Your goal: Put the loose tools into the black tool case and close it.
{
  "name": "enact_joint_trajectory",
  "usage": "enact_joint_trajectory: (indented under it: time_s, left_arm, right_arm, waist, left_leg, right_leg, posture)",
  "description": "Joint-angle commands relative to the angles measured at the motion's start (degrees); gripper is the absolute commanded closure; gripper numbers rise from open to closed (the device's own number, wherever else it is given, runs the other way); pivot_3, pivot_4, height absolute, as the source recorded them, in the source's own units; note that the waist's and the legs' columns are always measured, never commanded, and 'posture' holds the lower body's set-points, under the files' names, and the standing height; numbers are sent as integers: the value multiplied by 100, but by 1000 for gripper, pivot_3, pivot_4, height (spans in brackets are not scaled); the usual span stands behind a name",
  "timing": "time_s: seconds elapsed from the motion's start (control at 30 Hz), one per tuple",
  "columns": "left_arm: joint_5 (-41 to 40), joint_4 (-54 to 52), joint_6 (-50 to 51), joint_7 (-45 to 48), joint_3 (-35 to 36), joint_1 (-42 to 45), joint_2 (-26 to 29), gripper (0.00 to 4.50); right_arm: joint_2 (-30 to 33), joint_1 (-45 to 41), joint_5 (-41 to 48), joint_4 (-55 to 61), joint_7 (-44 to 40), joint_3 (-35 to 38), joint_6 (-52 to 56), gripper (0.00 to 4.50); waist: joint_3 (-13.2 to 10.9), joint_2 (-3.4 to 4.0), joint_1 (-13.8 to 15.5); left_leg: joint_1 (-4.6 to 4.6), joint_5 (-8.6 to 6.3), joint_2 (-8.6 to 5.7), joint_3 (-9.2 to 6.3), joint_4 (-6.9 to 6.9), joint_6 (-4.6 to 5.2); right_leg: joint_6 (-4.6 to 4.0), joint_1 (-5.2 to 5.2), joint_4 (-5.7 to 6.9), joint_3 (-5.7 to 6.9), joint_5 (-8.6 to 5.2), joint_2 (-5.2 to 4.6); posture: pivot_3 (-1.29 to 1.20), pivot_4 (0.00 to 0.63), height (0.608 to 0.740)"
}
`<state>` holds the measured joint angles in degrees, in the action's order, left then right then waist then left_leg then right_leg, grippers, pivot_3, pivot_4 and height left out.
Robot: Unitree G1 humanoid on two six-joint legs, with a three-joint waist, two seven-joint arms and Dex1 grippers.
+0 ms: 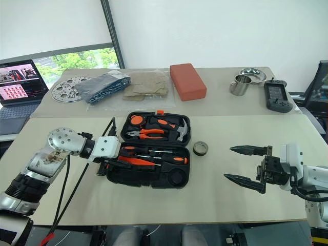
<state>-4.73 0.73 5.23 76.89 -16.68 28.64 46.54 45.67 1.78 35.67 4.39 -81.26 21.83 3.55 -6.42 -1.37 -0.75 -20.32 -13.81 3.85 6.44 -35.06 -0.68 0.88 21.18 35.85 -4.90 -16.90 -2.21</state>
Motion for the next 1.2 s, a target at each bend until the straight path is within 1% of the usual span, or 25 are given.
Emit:
enact_joint_trajectory:
  time_s: [0.03, 0.2, 0.5, 0.83, 0.9, 0.93, 1.0, 1.03, 1.1, 1.17, 1.2]
  left_arm:
    - [182, 61, -48, -88, 21, 94, 44, 4035]
    - [430, 231, -67, -216, -17, 51, 104, 4035]
    - [586, 383, -110, -183, -66, 32, 153, 4035]
    - [566, 423, 7, -303, -69, 71, -113, 4035]
    - [561, 424, 5, -314, -48, 79, -147, 3031]
    - [559, 428, -4, -340, -26, 91, -163, 2798]
    - [533, 424, 6, -387, 23, 116, -181, 1960]
    - [475, 394, 29, -393, 73, 129, -179, 1699]
    - [346, 324, 89, -400, 178, 167, -175, 933]
    - [-4, 66, 269, -268, 384, 209, -130, 230]
    - [-189, -86, 350, -182, 484, 230, -97, 44]
  right_arm:
    - [43, 8, 149, 144, 7, 214, -89, 0]
    - [50, -5, 134, 127, -4, 197, -107, 0]
    - [70, -27, 134, 96, -40, 184, -96, 0]
    - [69, -56, 114, 73, -40, 175, -100, 0]
    - [70, -53, 111, 67, -42, 176, -103, 0]
    - [72, -52, 109, 61, -45, 178, -105, 0]
    - [74, -54, 102, 45, -46, 181, -111, 0]
    - [76, -54, 98, 39, -47, 182, -113, 0]
    - [82, -63, 89, 21, -53, 179, -119, 0]
    - [90, -71, 85, 8, -58, 175, -117, 0]
    - [96, -80, 82, 1, -61, 169, -115, 0]
  waist:
    - [0, 0, -1]
    - [0, 0, -3]
    - [1, 2, 0]
    - [2, 4, 2]
    - [2, 4, 9]
    - [3, 4, 11]
    - [3, 5, 9]
    - [3, 5, 8]
    - [4, 6, -11]
    - [3, 7, -13]
    - [2, 6, -12]
  left_leg:
    - [0, 0, 0, 0, 0, 0]
    - [1, 0, 1, -1, 1, 1]
    - [2, 0, 0, -1, -1, 1]
    - [4, 0, 1, 0, -5, 2]
    - [3, 0, 0, 0, -8, 2]
    - [3, 0, 0, -1, -9, 2]
    - [2, 0, 1, -1, -9, 2]
    - [2, 0, 1, -2, -9, 2]
    - [2, -2, 1, -2, -7, 4]
    - [2, -2, 2, -2, -7, 4]
    - [2, -2, 1, -2, -7, 4]
  right_leg:
    - [0, 0, 0, 0, 0, 0]
    - [0, 0, 0, 0, 0, 0]
    - [-1, 0, 3, 0, 0, 0]
    - [-1, -2, 8, -3, 0, 1]
    - [0, -2, 9, -3, 0, 1]
    - [0, -3, 9, -2, 0, 1]
    - [0, -3, 9, -1, 0, 1]
    - [0, -3, 9, -1, 0, 1]
    - [0, -3, 8, -3, 0, 2]
    - [0, -2, 8, -5, 0, 3]
    - [0, -2, 9, -4, 0, 4]
  posture:
    - [0, 150, 740]
    - [0, 150, 740]
    - [0, 150, 740]
    - [0, 150, 740]
    - [0, 150, 740]
    - [0, 150, 740]
    - [0, 150, 740]
    - [0, 150, 740]
    - [0, 150, 740]
    - [0, 150, 740]
    - [0, 150, 740]
